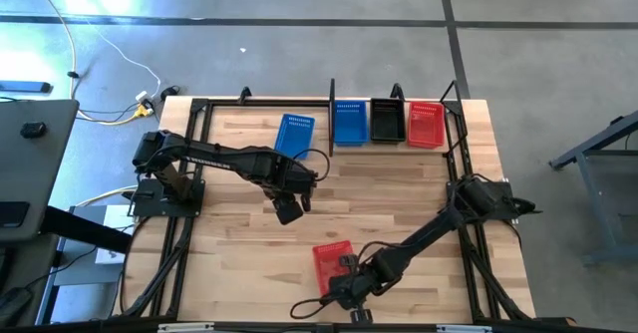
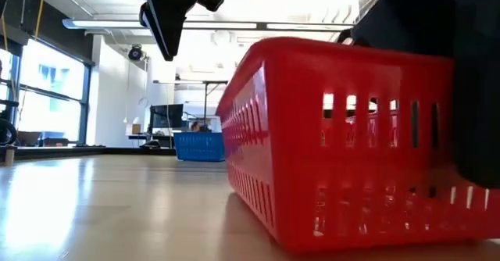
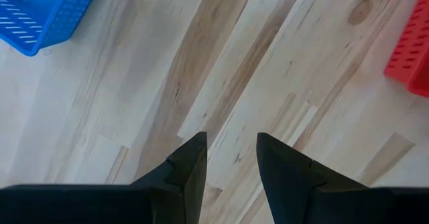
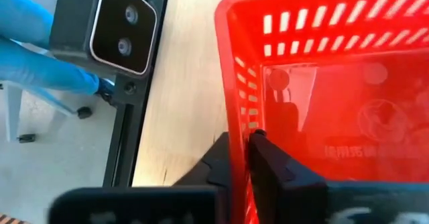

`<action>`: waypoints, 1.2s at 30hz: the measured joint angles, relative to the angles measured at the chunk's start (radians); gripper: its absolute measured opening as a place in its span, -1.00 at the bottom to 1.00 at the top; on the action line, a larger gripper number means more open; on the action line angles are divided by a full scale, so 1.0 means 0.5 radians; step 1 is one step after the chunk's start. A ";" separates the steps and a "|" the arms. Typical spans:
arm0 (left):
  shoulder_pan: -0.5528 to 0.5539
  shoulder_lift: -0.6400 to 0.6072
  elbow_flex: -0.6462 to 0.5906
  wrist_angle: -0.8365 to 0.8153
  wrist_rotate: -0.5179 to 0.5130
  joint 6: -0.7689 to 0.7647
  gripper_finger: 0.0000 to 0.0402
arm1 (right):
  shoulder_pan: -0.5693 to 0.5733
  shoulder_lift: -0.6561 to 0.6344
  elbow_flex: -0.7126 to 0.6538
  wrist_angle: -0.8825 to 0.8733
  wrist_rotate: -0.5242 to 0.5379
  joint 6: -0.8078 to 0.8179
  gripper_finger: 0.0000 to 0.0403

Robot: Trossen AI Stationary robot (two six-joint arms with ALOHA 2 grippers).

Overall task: Stack baskets on shelf by color
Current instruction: Stack the red bin on top of the other red bin on the shelf

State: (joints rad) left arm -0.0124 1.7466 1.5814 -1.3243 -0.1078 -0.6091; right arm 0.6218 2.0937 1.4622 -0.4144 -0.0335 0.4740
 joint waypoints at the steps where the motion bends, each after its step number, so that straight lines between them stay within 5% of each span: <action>1: 0.000 0.000 0.000 0.000 0.000 0.002 -0.40 | 0.001 -0.003 0.000 -0.005 0.001 -0.004 -0.93; 26: 0.000 0.000 0.000 -0.002 0.002 0.003 -0.40 | 0.099 -0.305 -0.008 -0.758 0.449 0.049 -1.00; 36: 0.000 0.000 0.000 -0.002 0.021 0.004 -0.40 | 0.112 -0.749 -0.524 -0.717 0.589 0.255 -1.00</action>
State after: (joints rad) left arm -0.0125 1.7466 1.5814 -1.3255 -0.0971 -0.6072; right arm 0.6781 1.7194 1.2000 -0.7731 0.2608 0.6014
